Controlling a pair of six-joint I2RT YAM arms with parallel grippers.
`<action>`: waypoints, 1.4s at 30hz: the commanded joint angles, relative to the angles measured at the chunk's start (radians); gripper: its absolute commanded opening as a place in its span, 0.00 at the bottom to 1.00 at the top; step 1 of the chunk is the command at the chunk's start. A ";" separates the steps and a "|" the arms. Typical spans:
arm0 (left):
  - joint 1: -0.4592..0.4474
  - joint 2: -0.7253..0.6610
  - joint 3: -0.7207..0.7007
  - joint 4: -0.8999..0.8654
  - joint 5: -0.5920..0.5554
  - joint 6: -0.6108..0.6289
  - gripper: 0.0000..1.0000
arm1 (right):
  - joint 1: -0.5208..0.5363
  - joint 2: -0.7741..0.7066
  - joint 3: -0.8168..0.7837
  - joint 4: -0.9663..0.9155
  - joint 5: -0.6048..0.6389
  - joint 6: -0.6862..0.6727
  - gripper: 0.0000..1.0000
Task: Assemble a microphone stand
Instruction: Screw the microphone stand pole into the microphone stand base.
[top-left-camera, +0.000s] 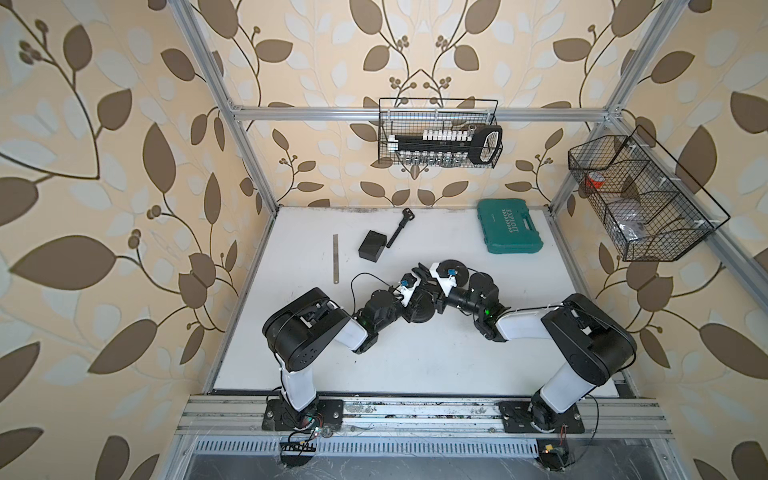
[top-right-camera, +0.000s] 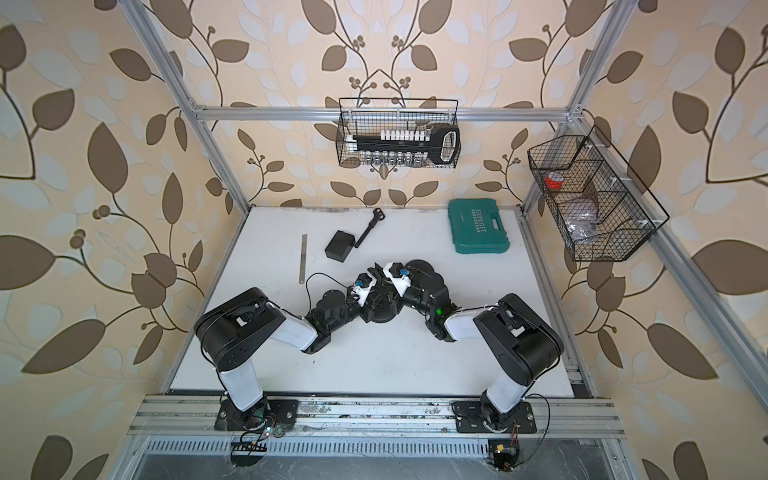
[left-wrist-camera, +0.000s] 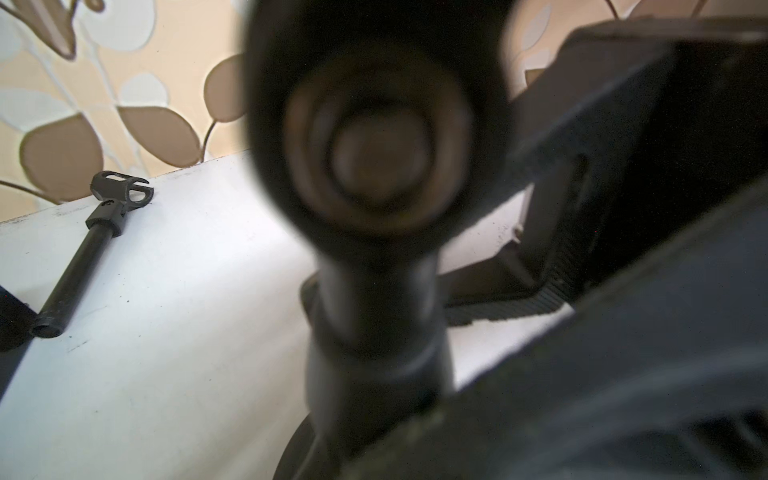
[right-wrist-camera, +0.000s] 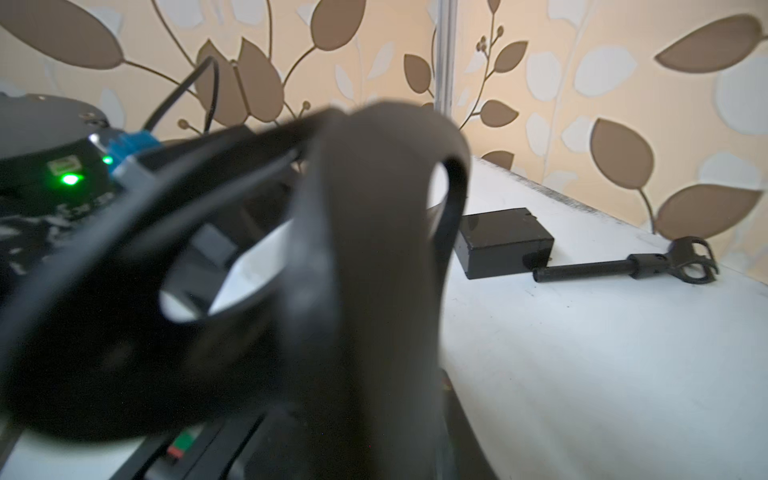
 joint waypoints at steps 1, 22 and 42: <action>-0.007 -0.021 -0.021 -0.086 0.012 0.016 0.26 | 0.068 0.022 -0.059 -0.070 0.309 0.073 0.00; -0.007 -0.052 -0.030 -0.079 0.001 0.040 0.12 | 0.252 -0.007 -0.086 -0.118 0.547 0.155 0.02; -0.007 0.012 -0.042 -0.035 -0.006 0.039 0.10 | -0.162 -0.123 0.074 -0.388 -0.429 -0.117 0.51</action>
